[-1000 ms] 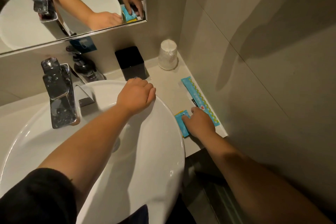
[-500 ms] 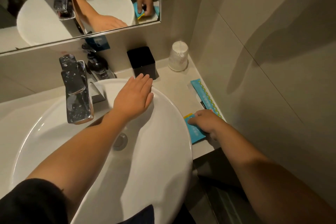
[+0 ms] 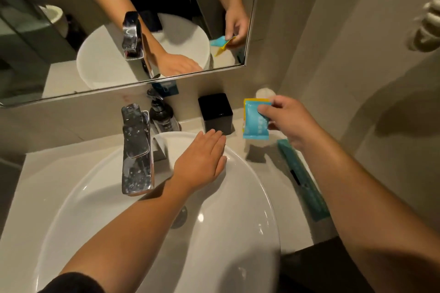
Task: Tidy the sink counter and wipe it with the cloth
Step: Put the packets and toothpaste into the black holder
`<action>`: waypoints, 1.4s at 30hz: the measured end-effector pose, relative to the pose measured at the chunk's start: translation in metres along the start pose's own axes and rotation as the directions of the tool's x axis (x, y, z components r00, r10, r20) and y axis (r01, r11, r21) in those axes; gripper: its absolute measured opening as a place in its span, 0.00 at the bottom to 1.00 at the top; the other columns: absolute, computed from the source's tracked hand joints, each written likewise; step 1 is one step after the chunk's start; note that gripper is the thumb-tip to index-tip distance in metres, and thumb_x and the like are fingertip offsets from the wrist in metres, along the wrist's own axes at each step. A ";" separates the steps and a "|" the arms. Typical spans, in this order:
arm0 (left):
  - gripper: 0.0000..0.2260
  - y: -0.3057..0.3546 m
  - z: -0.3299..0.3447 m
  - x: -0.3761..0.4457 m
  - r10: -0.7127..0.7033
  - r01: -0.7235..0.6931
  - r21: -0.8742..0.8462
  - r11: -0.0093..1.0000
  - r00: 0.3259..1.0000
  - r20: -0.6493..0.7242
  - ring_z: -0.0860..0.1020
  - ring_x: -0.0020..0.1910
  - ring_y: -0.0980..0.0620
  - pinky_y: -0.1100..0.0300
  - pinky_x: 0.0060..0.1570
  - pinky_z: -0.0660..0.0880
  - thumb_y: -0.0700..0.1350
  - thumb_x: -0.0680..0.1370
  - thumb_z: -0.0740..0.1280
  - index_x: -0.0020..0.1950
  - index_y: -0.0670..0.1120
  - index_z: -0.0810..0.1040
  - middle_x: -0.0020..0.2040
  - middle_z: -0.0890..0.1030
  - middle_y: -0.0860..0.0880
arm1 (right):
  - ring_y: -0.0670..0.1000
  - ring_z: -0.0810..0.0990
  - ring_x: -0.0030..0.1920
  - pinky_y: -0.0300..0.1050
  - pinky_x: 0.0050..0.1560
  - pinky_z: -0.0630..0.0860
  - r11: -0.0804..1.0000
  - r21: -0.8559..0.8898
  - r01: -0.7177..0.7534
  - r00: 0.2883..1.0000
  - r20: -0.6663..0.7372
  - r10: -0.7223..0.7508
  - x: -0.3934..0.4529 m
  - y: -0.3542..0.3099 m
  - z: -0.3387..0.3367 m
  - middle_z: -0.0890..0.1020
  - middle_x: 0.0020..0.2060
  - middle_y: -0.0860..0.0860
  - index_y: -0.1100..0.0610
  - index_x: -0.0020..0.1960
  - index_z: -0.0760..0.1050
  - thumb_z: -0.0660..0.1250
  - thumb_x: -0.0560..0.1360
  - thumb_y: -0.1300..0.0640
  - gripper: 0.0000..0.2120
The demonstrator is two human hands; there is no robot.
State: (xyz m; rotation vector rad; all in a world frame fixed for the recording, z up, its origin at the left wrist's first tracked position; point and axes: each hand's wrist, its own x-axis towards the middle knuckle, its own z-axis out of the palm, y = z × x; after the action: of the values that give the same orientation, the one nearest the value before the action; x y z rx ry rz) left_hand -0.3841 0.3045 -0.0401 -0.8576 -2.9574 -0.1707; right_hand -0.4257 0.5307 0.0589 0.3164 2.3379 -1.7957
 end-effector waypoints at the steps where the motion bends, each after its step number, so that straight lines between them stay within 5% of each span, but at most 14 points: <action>1: 0.24 -0.001 0.001 0.000 0.007 -0.007 0.001 1.000 1.000 -0.004 0.64 0.72 0.44 0.51 0.73 0.49 0.54 0.82 0.51 0.74 0.43 0.63 0.72 0.69 0.43 | 0.51 0.76 0.39 0.48 0.41 0.74 0.999 0.010 0.040 0.999 0.009 -0.040 0.012 -0.010 0.010 0.78 0.38 0.55 0.58 0.41 0.77 0.68 0.74 0.59 0.04; 4: 0.24 -0.001 0.002 0.001 0.025 -0.025 -0.006 1.000 0.999 -0.021 0.64 0.71 0.43 0.49 0.73 0.51 0.53 0.81 0.51 0.73 0.42 0.65 0.71 0.69 0.41 | 0.50 0.79 0.40 0.49 0.41 0.79 0.992 0.012 0.124 0.992 0.004 -0.124 0.043 -0.031 0.040 0.80 0.39 0.54 0.52 0.41 0.77 0.68 0.75 0.57 0.04; 8: 0.23 -0.001 0.003 0.001 0.034 -0.033 0.010 0.999 0.998 -0.055 0.66 0.71 0.43 0.50 0.73 0.50 0.53 0.81 0.53 0.72 0.42 0.67 0.70 0.71 0.42 | 0.54 0.78 0.41 0.58 0.49 0.79 0.979 -0.041 0.198 0.980 -0.015 -0.199 0.073 -0.029 0.073 0.81 0.43 0.61 0.57 0.46 0.77 0.67 0.75 0.57 0.03; 13: 0.23 -0.002 0.009 0.001 0.045 -0.047 -0.025 0.999 0.995 -0.084 0.67 0.70 0.42 0.48 0.73 0.53 0.52 0.80 0.55 0.71 0.41 0.68 0.70 0.71 0.40 | 0.54 0.80 0.46 0.47 0.46 0.77 0.955 -0.228 0.188 0.981 -0.012 -0.196 0.094 0.000 0.095 0.80 0.42 0.51 0.51 0.47 0.77 0.68 0.74 0.53 0.03; 19: 0.23 -0.003 0.016 0.002 0.051 -0.057 -0.046 0.997 0.990 -0.129 0.68 0.69 0.42 0.47 0.73 0.57 0.52 0.80 0.54 0.70 0.40 0.69 0.68 0.73 0.39 | 0.52 0.67 0.57 0.42 0.56 0.64 0.903 -0.404 0.149 0.982 -0.046 -0.182 0.096 0.034 0.105 0.64 0.53 0.48 0.51 0.44 0.79 0.69 0.74 0.51 0.04; 25: 0.22 -0.002 0.015 0.002 0.064 -0.072 -0.044 0.996 0.984 -0.166 0.69 0.68 0.42 0.48 0.72 0.57 0.51 0.80 0.54 0.69 0.39 0.68 0.67 0.74 0.39 | 0.54 0.69 0.60 0.50 0.62 0.69 0.885 -0.449 0.122 0.988 -0.031 -0.152 0.098 0.033 0.105 0.69 0.58 0.51 0.47 0.50 0.80 0.69 0.73 0.47 0.08; 31: 0.22 0.000 0.011 0.001 0.046 -0.052 -0.036 0.998 0.989 -0.138 0.70 0.68 0.42 0.47 0.72 0.58 0.51 0.80 0.55 0.69 0.40 0.70 0.67 0.74 0.40 | 0.50 0.74 0.52 0.39 0.48 0.69 0.914 -0.374 0.157 0.970 -0.114 -0.214 0.096 0.032 0.104 0.72 0.53 0.49 0.51 0.57 0.77 0.68 0.75 0.53 0.11; 38: 0.22 0.001 0.006 0.002 0.035 -0.037 -0.016 0.999 0.996 -0.079 0.70 0.68 0.42 0.48 0.72 0.56 0.52 0.80 0.55 0.69 0.40 0.70 0.67 0.74 0.40 | 0.49 0.78 0.49 0.43 0.50 0.74 0.952 -0.265 0.154 0.934 -0.276 -0.228 0.052 0.019 0.068 0.80 0.50 0.51 0.53 0.52 0.79 0.64 0.77 0.55 0.07; 40: 0.22 0.001 0.003 0.003 0.034 -0.034 -0.005 0.999 0.998 -0.061 0.70 0.67 0.41 0.47 0.71 0.56 0.52 0.80 0.55 0.68 0.40 0.70 0.67 0.74 0.39 | 0.53 0.77 0.43 0.45 0.42 0.72 0.933 -0.350 0.085 0.897 -0.380 -0.224 0.019 0.032 0.041 0.80 0.43 0.53 0.54 0.43 0.79 0.61 0.76 0.55 0.08; 42: 0.22 0.002 0.002 0.003 0.025 -0.025 0.000 1.000 0.999 -0.046 0.71 0.67 0.40 0.46 0.71 0.56 0.51 0.79 0.56 0.68 0.39 0.71 0.66 0.75 0.39 | 0.56 0.78 0.44 0.47 0.42 0.72 0.838 -0.544 -0.053 0.879 -0.424 -0.220 -0.018 0.057 0.008 0.80 0.46 0.54 0.55 0.47 0.79 0.60 0.77 0.54 0.09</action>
State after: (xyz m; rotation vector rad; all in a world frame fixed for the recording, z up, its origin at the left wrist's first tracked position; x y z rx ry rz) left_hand -0.3862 0.3081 -0.0420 -0.8780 -2.9033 -0.1879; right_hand -0.3928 0.5362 0.0090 0.6224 3.1172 -1.0685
